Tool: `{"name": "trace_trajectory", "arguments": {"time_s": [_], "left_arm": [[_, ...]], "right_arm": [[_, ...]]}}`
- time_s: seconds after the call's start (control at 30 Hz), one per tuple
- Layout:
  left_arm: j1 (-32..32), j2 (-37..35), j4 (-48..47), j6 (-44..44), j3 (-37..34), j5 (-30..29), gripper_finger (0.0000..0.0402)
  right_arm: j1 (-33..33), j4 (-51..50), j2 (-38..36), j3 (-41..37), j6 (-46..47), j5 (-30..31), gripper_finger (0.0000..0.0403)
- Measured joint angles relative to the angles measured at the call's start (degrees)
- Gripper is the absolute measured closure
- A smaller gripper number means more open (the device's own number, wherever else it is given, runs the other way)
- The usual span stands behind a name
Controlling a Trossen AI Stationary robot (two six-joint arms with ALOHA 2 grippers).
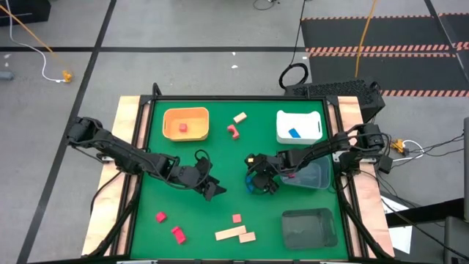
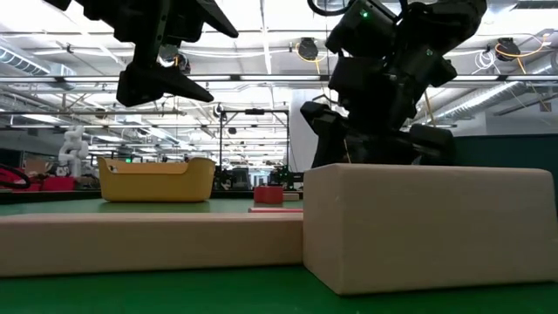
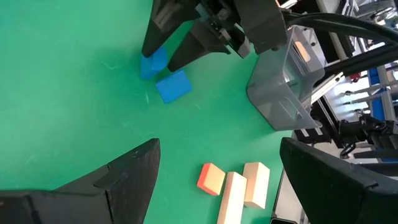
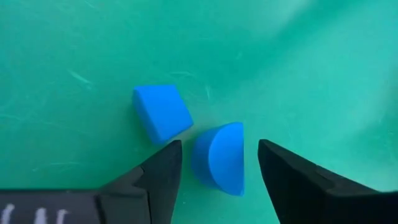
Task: Sort & place blocks by color
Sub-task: Put the top blue block into the white bin
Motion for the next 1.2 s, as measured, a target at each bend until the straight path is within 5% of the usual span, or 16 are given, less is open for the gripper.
{"name": "trace_trajectory", "arguments": {"time_s": [0.53,0.87,1.2], "left_arm": [[0.2,0.0,-0.7,-0.2,0.0,0.0,0.0071],[0.2,0.0,-0.8,0.2,0.0,0.0,0.0071],[1.4,0.0,-0.7,2.1,0.0,0.0,0.0071]], "right_arm": [[-0.9,6.4,4.5,0.0,12.3,0.0,0.0230],[-0.9,3.8,4.0,0.1,22.9,-0.2,0.0330],[-1.3,0.9,-0.2,-0.1,38.4,-0.1,0.0330]]}}
